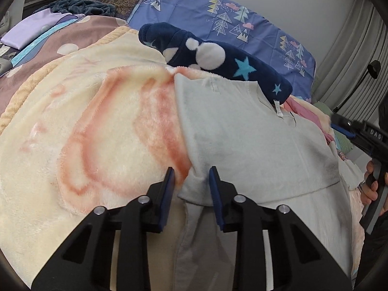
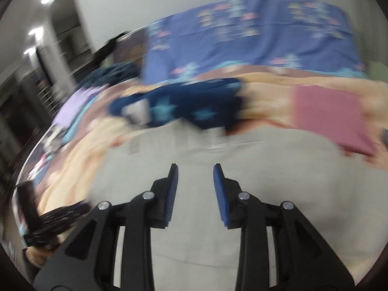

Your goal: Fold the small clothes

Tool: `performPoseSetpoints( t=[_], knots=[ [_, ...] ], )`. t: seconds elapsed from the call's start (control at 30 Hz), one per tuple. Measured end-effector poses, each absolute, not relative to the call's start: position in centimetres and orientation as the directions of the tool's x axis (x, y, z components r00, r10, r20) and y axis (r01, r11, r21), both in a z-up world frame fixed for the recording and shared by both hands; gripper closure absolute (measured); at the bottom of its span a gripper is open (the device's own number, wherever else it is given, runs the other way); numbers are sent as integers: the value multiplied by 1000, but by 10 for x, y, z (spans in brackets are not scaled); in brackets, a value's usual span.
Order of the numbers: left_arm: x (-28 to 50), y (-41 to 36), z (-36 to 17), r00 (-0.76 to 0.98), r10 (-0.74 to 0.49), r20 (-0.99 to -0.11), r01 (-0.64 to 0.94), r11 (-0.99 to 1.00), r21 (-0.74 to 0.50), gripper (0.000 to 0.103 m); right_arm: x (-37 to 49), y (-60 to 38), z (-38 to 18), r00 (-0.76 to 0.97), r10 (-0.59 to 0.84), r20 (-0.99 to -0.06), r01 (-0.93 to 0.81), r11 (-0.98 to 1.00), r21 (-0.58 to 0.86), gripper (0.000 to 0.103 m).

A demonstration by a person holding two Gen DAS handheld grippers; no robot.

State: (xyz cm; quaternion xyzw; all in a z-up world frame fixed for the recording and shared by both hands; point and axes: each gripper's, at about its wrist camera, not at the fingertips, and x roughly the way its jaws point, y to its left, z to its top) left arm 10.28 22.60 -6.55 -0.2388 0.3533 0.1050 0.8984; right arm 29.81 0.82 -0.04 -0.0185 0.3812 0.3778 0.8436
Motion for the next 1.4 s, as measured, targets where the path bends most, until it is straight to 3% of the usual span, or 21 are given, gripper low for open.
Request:
performPoseSetpoints(
  t=[0.13, 0.23, 0.33, 0.5, 0.63, 0.8, 0.9, 0.93, 0.97, 1.03, 1.1, 1.13, 1.2, 1.23, 1.3, 1.37, 1.4],
  knots=[
    [102, 233, -67, 729, 13, -684, -369, 850, -376, 84, 269, 114, -14, 248, 673, -697, -776, 568, 273, 81],
    [104, 233, -70, 720, 25, -693, -384, 846, -369, 87, 265, 177, -37, 210, 605, -768, -791, 567, 229, 90],
    [105, 227, -69, 707, 70, -704, -400, 860, -316, 89, 276, 219, -74, 113, 538, -836, -758, 590, 277, 98],
    [103, 235, -73, 692, 99, -715, -442, 841, -312, 86, 286, 238, -94, 117, 561, -820, -719, 617, 320, 100],
    [101, 233, -72, 695, 100, -712, -438, 844, -309, 83, 288, 217, -78, 100, 598, -795, -690, 618, 378, 101],
    [94, 235, -65, 725, 105, -681, -431, 840, -329, 82, 260, 130, -28, 281, 624, -729, -743, 623, 246, 95],
    [84, 233, -45, 775, 148, -614, -418, 849, -323, 80, 254, 63, -25, 368, 595, -715, -698, 684, 210, 90],
    [78, 230, -35, 801, 166, -575, -406, 857, -318, 76, 258, 40, -30, 407, 563, -719, -659, 726, 195, 85],
    [75, 227, -27, 820, 187, -542, -402, 861, -311, 65, 266, 13, -40, 455, 499, -737, -588, 790, 172, 72],
    [77, 218, -14, 838, 183, -515, -383, 869, -314, 61, 290, -26, -70, 456, 385, -802, -433, 884, 178, 56],
    [92, 199, -6, 832, 131, -539, -340, 888, -310, 61, 305, -55, -96, 409, 464, -786, -390, 867, 310, 56],
    [101, 187, -2, 828, 111, -550, -314, 904, -291, 60, 304, -56, -95, 412, 478, -775, -423, 854, 302, 56],
    [124, 153, 2, 815, 71, -575, -235, 948, -216, 52, 299, -51, -89, 416, 454, -788, -467, 850, 244, 48],
    [136, 138, 0, 804, 62, -592, -207, 962, -180, 51, 297, -48, -87, 401, 460, -792, -491, 838, 239, 37],
    [159, 112, -9, 775, 51, -630, -170, 977, -130, 50, 292, -52, -79, 387, 456, -801, -515, 828, 223, 41],
    [179, 97, -24, 754, 34, -656, -145, 982, -117, 49, 287, -84, -59, 422, 511, -749, -474, 828, 299, 68],
    [188, 92, -35, 738, 26, -675, -133, 985, -107, 47, 284, -106, -46, 450, 550, -703, -448, 821, 354, 70]
  ],
)
